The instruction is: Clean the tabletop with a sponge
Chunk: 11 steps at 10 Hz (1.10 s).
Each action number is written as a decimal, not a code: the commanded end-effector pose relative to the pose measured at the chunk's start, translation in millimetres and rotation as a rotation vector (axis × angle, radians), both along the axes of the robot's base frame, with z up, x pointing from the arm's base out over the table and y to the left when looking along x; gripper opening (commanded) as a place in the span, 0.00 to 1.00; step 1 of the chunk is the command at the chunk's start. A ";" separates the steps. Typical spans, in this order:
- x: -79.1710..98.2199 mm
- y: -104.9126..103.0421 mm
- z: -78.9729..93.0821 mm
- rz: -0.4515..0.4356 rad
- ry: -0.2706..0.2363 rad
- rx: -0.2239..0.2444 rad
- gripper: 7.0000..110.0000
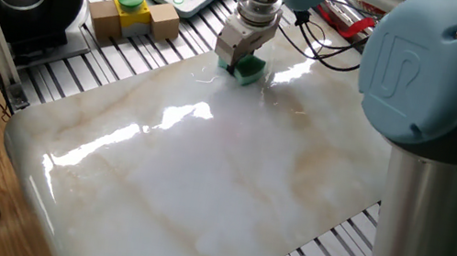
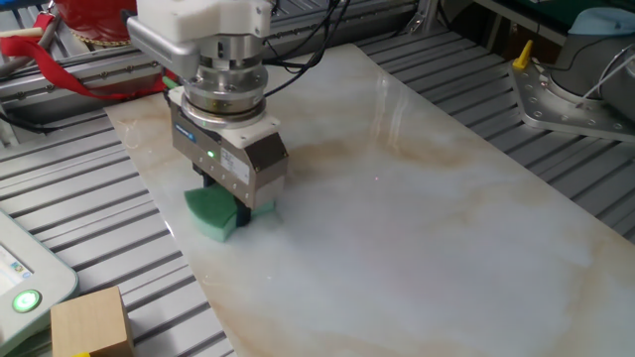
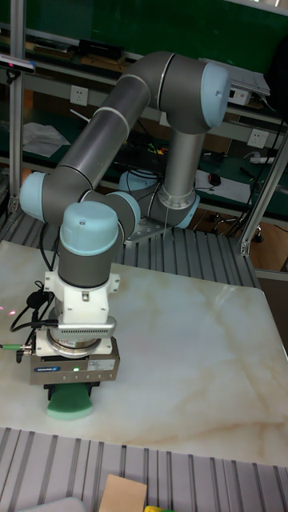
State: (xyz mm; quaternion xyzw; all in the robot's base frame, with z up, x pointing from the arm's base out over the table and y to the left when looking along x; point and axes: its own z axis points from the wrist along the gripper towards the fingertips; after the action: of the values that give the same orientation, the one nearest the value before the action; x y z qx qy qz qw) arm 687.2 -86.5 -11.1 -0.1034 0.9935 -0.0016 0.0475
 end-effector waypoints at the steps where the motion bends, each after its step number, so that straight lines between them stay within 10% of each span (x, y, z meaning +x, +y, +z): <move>1: 10.5 4.8 1.7 -0.022 -0.012 0.015 0.00; 11: 12.4 30.4 -1.3 -0.063 0.015 0.084 0.00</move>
State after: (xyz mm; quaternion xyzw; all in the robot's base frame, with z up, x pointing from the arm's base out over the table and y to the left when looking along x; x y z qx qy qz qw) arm 698.4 -61.2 -12.2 -0.0801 0.9953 0.0290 0.0452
